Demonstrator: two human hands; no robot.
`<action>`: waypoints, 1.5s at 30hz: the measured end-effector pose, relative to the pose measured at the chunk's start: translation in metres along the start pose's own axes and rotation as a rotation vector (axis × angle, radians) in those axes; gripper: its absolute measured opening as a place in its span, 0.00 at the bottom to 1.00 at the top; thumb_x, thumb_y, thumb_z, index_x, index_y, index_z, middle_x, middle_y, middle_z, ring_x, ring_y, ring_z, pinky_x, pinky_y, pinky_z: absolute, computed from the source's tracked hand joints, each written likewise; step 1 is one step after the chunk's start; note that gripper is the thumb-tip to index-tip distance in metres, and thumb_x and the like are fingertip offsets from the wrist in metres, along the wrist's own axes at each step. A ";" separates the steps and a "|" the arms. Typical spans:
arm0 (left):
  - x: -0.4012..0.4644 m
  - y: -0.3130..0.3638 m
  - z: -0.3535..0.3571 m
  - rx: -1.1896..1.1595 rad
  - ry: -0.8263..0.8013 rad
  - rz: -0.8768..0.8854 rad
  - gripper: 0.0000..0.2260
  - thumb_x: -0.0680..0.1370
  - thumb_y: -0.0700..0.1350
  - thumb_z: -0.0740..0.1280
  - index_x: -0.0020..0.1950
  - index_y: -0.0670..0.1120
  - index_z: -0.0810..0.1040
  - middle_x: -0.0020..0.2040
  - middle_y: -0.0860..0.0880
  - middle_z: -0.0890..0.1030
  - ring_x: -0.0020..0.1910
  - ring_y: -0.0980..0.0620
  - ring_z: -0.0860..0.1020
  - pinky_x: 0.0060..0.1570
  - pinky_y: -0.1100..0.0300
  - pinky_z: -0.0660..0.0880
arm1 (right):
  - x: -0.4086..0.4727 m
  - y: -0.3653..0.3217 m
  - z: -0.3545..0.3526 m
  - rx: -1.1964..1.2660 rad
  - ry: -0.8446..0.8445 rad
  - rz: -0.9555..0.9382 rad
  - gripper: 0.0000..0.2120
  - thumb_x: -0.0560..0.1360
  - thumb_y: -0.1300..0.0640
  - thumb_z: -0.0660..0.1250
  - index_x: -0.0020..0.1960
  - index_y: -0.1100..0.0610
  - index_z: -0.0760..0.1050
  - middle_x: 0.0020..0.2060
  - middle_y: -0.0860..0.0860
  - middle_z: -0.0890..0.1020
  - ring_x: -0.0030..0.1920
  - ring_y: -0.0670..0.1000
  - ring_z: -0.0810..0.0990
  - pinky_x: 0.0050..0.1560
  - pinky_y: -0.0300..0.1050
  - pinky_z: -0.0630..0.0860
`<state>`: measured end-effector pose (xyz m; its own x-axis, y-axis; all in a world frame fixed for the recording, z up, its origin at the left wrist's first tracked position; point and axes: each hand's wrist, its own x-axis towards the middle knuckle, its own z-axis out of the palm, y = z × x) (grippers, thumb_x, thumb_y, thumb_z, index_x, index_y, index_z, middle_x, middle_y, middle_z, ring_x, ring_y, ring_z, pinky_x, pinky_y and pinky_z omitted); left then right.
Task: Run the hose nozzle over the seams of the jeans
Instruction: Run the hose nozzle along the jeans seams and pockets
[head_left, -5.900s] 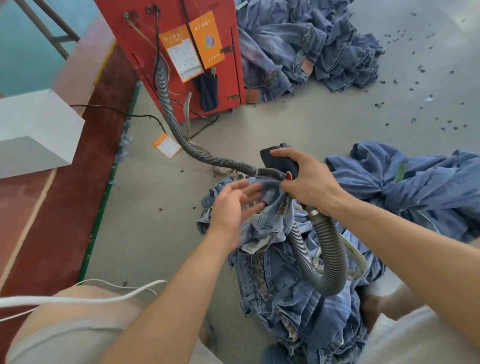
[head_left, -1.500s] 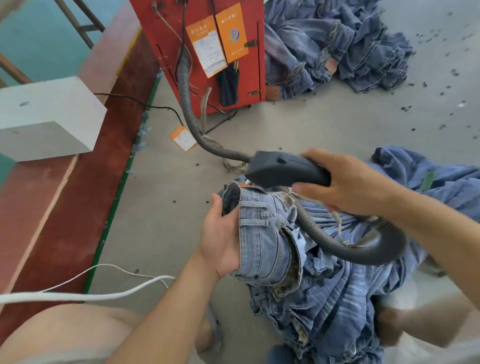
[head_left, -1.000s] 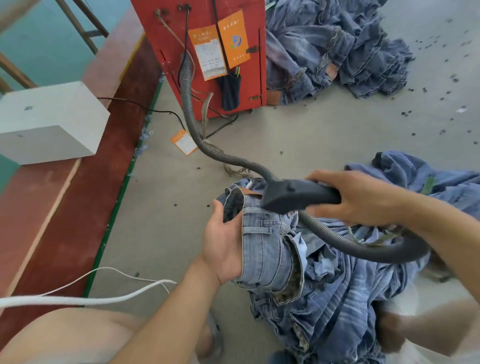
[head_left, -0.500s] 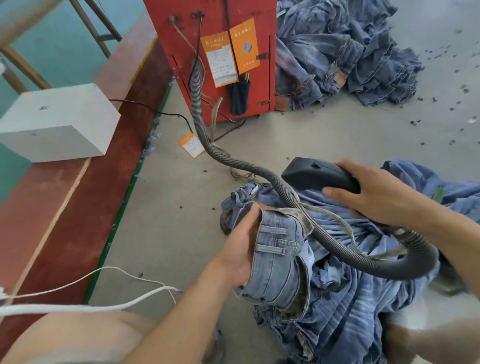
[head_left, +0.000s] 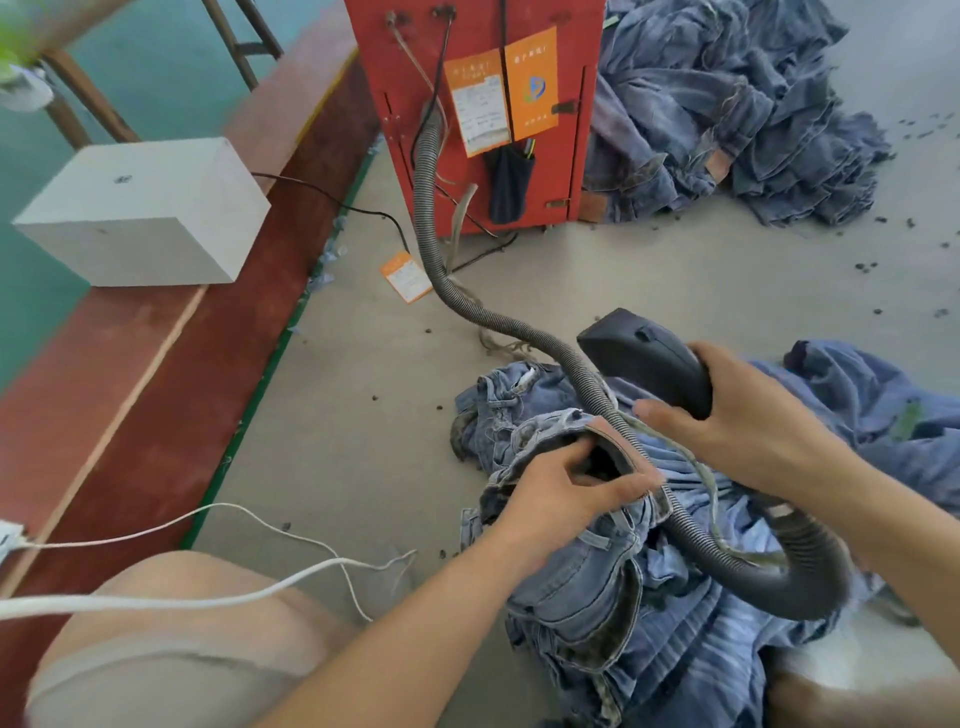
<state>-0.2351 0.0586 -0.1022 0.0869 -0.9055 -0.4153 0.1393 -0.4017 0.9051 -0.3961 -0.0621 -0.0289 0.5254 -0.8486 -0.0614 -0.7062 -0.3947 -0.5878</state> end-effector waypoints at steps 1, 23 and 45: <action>0.000 -0.001 0.002 0.024 0.000 0.021 0.16 0.69 0.59 0.80 0.55 0.60 0.85 0.48 0.57 0.88 0.48 0.62 0.84 0.45 0.72 0.75 | 0.001 0.000 0.003 -0.011 -0.007 -0.002 0.25 0.70 0.30 0.70 0.57 0.43 0.70 0.37 0.41 0.79 0.34 0.37 0.78 0.31 0.36 0.67; 0.013 -0.032 -0.008 -0.827 0.300 -0.463 0.19 0.78 0.55 0.68 0.60 0.43 0.82 0.52 0.42 0.87 0.52 0.41 0.83 0.54 0.48 0.79 | -0.017 0.013 0.000 -0.013 0.044 -0.050 0.26 0.72 0.54 0.77 0.66 0.47 0.71 0.39 0.37 0.80 0.40 0.32 0.80 0.36 0.27 0.75; 0.018 -0.005 -0.022 -0.784 -0.044 -0.113 0.29 0.77 0.21 0.50 0.70 0.42 0.75 0.66 0.34 0.80 0.63 0.36 0.81 0.60 0.40 0.80 | -0.010 0.017 -0.015 -0.192 -0.299 -0.076 0.15 0.75 0.32 0.61 0.53 0.41 0.73 0.33 0.43 0.79 0.35 0.39 0.80 0.35 0.36 0.74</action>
<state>-0.2123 0.0468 -0.1160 -0.0058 -0.8760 -0.4823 0.8005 -0.2931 0.5227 -0.4205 -0.0657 -0.0261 0.6756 -0.6850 -0.2728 -0.7209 -0.5360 -0.4392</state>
